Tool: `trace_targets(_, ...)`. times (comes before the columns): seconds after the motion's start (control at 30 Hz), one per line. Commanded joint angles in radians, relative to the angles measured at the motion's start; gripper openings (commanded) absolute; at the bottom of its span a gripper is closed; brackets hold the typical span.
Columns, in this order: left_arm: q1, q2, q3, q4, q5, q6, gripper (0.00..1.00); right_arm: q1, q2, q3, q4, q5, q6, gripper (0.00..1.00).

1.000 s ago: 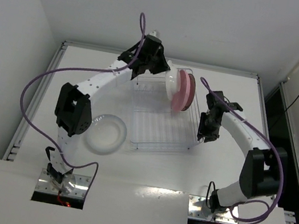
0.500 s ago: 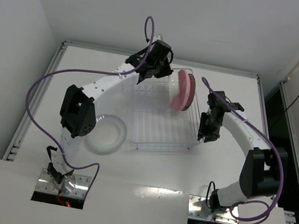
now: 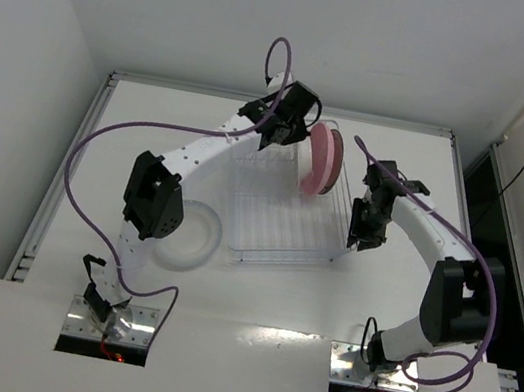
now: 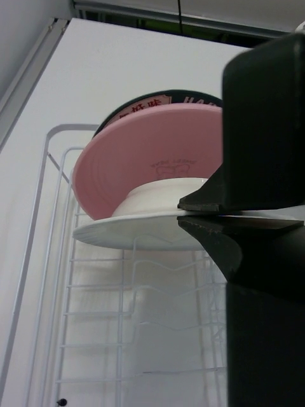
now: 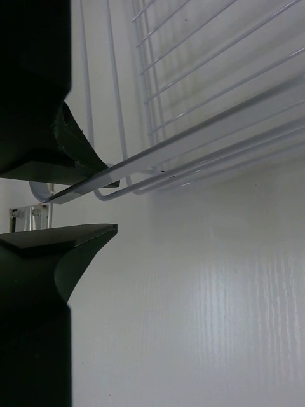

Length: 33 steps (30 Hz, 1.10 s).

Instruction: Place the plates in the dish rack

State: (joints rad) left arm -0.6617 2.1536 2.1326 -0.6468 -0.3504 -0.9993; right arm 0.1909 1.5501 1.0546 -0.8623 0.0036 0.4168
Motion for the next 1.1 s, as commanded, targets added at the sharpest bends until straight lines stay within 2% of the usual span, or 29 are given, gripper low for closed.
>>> trace_targets(0.0,-0.029,0.057,0.081,-0.08,-0.053,-0.004,0.0,-0.024,-0.013,-0.025,-0.011,-0.005,-0.019,0.26)
trace_targets(0.03,-0.038,0.067,0.096,-0.102,-0.067,-0.004,0.0,-0.024,-0.013,-0.025,-0.011,-0.005,-0.019,0.25)
trace_targets(0.07,-0.038,0.077,0.113,-0.126,-0.077,0.007,0.0,-0.024,-0.002,-0.025,-0.011,-0.017,-0.029,0.18)
trace_targets(0.2,-0.038,0.1,0.156,-0.188,-0.108,0.053,0.0,-0.024,0.008,-0.025,-0.011,-0.03,-0.029,0.09)
trace_targets(0.3,-0.047,0.109,0.176,-0.188,-0.117,0.093,0.0,-0.024,0.008,-0.025,-0.001,-0.04,-0.029,0.07)
trace_targets(0.4,-0.056,0.13,0.185,-0.15,-0.053,0.134,0.0,-0.024,0.008,-0.025,-0.001,-0.05,-0.038,0.07)
trace_targets(0.43,-0.056,0.13,0.185,-0.131,-0.032,0.145,0.03,-0.024,0.008,-0.025,-0.001,-0.06,-0.038,0.07)
trace_targets(0.5,-0.056,0.121,0.173,-0.087,0.002,0.177,0.18,-0.024,0.008,-0.025,-0.001,-0.06,-0.038,0.09)
trace_targets(0.53,-0.056,0.103,0.14,-0.029,0.043,0.189,0.35,-0.024,0.008,-0.025,-0.001,-0.06,-0.047,0.1)
trace_targets(0.57,-0.056,0.092,0.122,0.002,0.063,0.189,0.44,-0.024,0.008,-0.025,-0.001,-0.069,-0.047,0.1)
trace_targets(0.6,-0.056,0.081,0.107,0.047,0.089,0.201,0.6,-0.024,0.008,-0.025,-0.001,-0.07,-0.047,0.1)
trace_targets(0.7,-0.056,0.068,0.098,0.081,0.111,0.202,0.76,-0.024,0.008,-0.025,0.008,-0.07,-0.047,0.1)
trace_targets(0.77,-0.056,0.046,0.098,0.107,0.136,0.211,0.98,-0.024,0.008,-0.025,0.008,-0.07,-0.047,0.1)
trace_targets(0.8,-0.056,0.037,0.098,0.117,0.136,0.211,1.0,-0.024,-0.001,-0.025,0.008,-0.07,-0.047,0.11)
trace_targets(1.07,-0.056,-0.103,0.05,0.288,0.116,0.275,1.0,-0.024,-0.001,-0.025,0.026,-0.088,-0.047,0.11)
